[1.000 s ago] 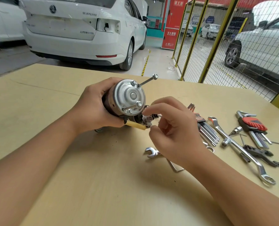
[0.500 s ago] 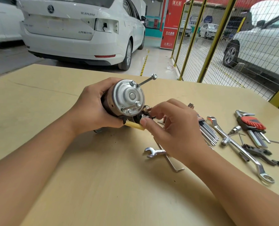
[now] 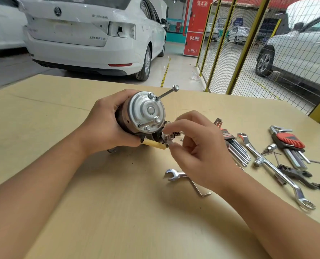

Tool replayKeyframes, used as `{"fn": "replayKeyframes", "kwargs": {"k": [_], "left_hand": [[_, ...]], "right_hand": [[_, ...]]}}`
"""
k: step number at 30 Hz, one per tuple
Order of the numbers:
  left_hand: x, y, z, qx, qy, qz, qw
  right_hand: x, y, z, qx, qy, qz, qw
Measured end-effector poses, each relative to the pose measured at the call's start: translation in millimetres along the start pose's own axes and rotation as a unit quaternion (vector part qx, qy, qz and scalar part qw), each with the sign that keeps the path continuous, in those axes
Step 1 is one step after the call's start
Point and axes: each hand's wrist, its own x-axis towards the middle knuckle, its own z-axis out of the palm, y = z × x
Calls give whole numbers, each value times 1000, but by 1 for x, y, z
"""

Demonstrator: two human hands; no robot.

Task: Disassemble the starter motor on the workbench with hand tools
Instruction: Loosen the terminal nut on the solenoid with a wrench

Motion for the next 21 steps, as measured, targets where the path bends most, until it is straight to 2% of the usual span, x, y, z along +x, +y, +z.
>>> {"fn": "replayKeyframes", "kwargs": {"k": [3, 5, 10, 14, 18, 20, 21], "left_hand": [[0, 1, 0, -1, 3, -1, 1000], [0, 1, 0, -1, 3, -2, 1000], [-1, 1, 0, -1, 0, -1, 1000], [0, 0, 0, 4, 4, 3, 1000], [0, -2, 0, 0, 4, 9, 1000], [1, -2, 1, 0, 4, 9, 1000], [1, -3, 1, 1, 5, 9, 1000]], "right_hand": [[3, -2, 3, -68, 53, 23, 996], [3, 0, 2, -96, 43, 31, 994], [1, 1, -2, -44, 4, -32, 999], [4, 4, -1, -66, 20, -20, 997], [4, 2, -3, -64, 15, -44, 997], [4, -1, -5, -29, 27, -13, 999], [4, -1, -6, 18, 35, 46, 998]]}}
